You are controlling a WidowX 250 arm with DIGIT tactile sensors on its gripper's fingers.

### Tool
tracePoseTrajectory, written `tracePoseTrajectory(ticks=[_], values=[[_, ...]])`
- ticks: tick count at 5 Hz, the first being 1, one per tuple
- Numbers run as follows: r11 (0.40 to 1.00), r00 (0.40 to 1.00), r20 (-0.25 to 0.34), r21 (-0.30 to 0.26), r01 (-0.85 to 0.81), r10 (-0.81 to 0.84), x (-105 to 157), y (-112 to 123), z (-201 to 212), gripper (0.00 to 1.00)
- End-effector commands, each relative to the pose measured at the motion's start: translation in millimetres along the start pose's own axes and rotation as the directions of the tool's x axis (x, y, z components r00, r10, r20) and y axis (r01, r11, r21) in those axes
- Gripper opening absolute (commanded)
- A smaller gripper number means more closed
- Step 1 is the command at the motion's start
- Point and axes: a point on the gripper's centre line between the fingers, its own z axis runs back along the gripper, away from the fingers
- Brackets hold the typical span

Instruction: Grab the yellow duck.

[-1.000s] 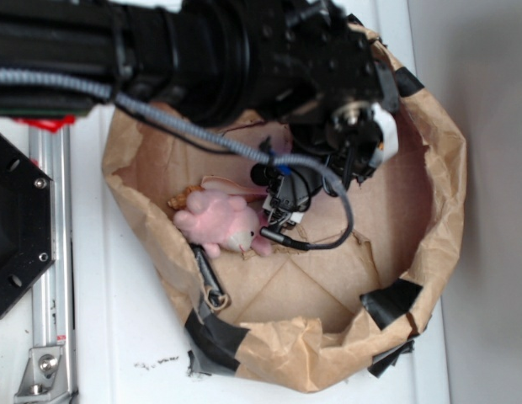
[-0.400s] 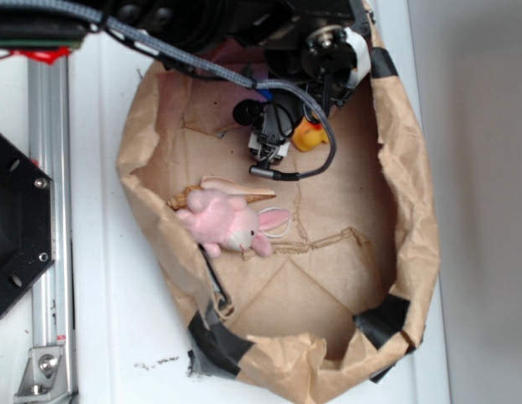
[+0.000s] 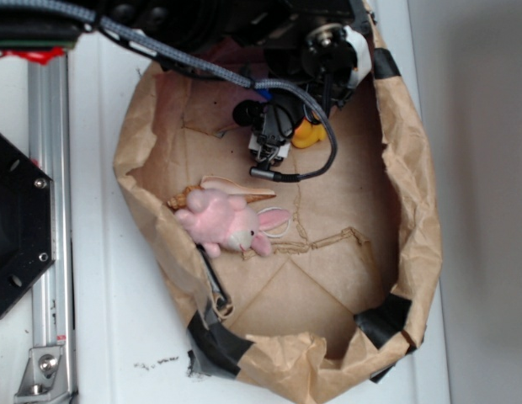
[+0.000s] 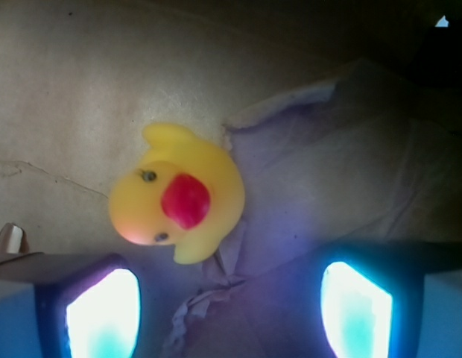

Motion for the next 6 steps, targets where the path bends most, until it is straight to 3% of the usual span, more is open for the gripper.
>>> tracePoseTrajectory(ticks=[1, 2, 4, 6], values=[[0.995, 0.992, 0.106, -0.057, 0.077, -0.071, 9.8, -20.3, 32.7, 1.00], [0.996, 0.987, 0.142, -0.048, 0.076, -0.069, 19.1, -25.3, 34.5, 1.00], [0.992, 0.985, 0.165, -0.105, 0.073, -0.055, 29.4, -34.1, 14.2, 1.00], [0.998, 0.976, 0.216, -0.049, 0.026, -0.015, 31.4, -23.2, 3.6, 1.00]])
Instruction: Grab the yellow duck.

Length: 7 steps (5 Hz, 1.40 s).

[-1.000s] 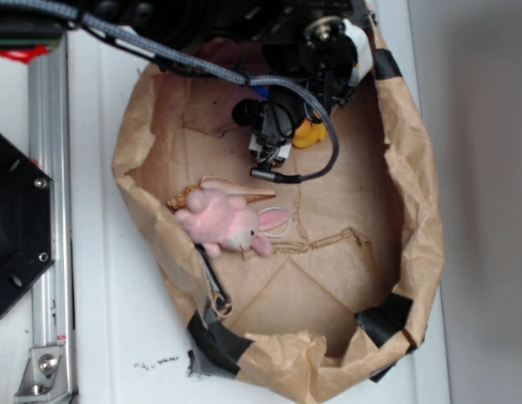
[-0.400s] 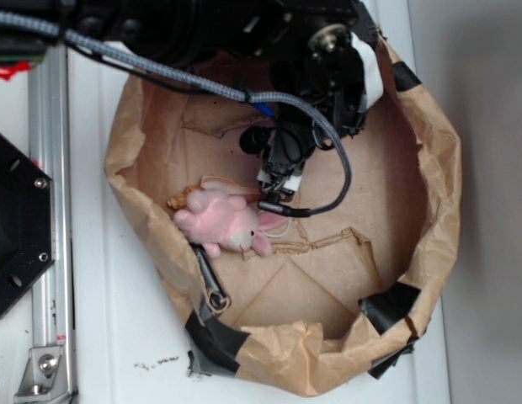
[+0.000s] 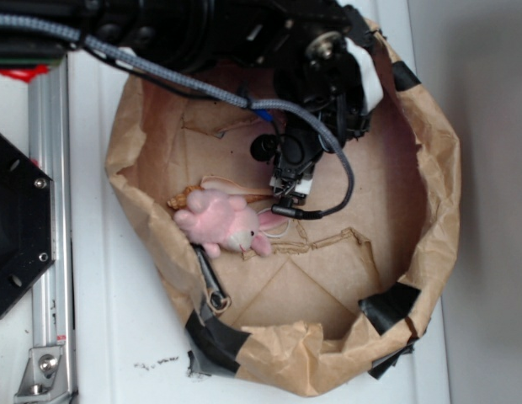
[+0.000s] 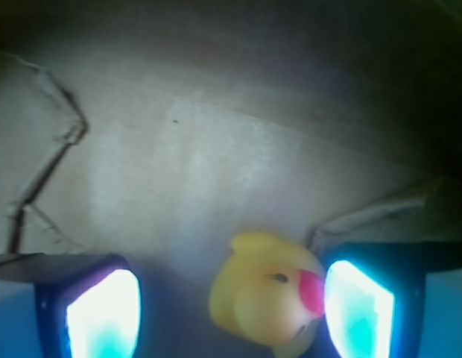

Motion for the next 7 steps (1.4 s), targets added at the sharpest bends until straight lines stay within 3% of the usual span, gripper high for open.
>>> tracePoseTrajectory(ticks=[1, 2, 5, 6, 7], values=[[0.999, 0.999, 0.044, 0.053, -0.002, -0.001, 9.8, 11.4, 6.7, 1.00], [0.997, 0.998, 0.057, 0.077, 0.010, -0.015, 9.4, 11.3, 8.1, 0.00], [0.996, 0.998, 0.058, 0.091, 0.004, -0.009, 8.4, 13.4, 9.3, 0.00], [0.996, 0.997, 0.076, 0.090, 0.004, -0.011, 9.6, 5.2, 21.9, 0.00], [0.997, 0.993, 0.116, 0.078, -0.020, 0.011, 16.4, -11.6, 68.8, 0.00]])
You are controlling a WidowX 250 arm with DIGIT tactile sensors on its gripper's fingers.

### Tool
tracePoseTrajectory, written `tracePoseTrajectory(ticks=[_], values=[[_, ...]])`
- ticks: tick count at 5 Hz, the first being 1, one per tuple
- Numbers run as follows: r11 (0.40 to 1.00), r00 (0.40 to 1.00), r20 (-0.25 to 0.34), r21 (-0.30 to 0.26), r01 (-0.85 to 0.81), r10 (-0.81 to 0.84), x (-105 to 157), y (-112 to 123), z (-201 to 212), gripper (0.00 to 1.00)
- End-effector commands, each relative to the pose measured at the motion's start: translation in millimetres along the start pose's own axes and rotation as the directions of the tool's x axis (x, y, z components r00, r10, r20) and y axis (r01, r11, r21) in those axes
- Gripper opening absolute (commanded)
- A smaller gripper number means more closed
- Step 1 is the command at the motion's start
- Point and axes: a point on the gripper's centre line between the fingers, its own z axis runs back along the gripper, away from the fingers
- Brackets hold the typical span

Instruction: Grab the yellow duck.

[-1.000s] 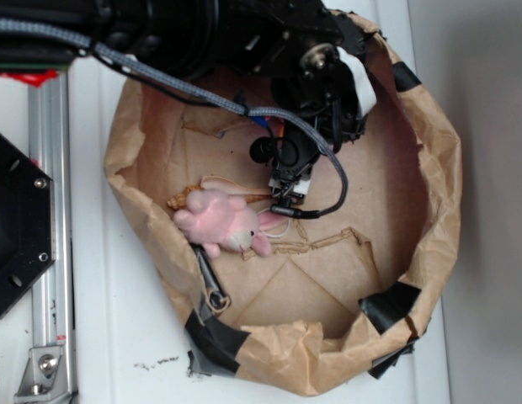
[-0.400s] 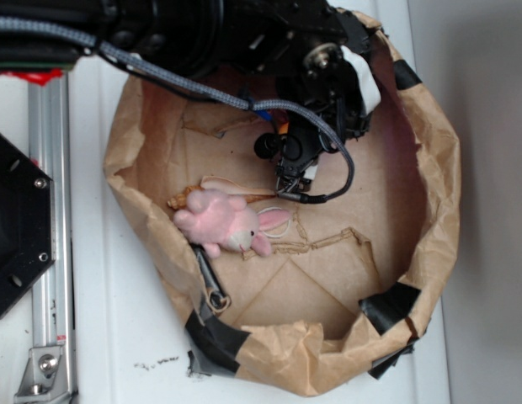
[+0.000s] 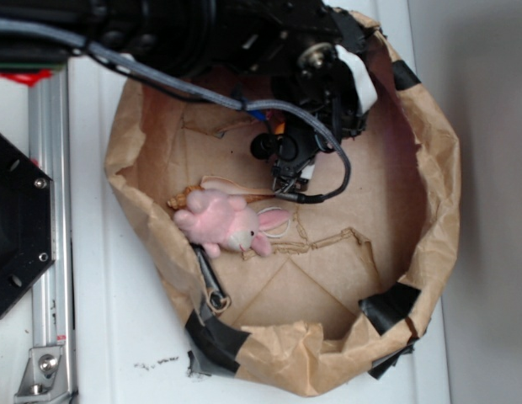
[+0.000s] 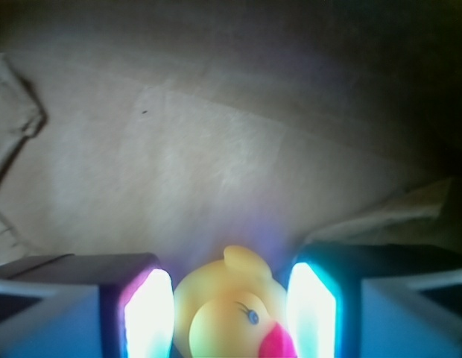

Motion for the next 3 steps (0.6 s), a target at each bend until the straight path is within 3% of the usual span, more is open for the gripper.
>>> tracePoseTrajectory(ticks=[1, 2, 3], values=[[0.995, 0.994, 0.052, 0.021, -0.101, 0.100, 17.6, -29.8, 114.7, 0.00], [0.971, 0.972, 0.009, 0.016, -0.237, 0.237, 16.6, -44.8, 142.4, 0.00], [0.966, 0.966, -0.027, 0.027, -0.256, 0.257, 18.1, -53.8, 133.6, 0.00]])
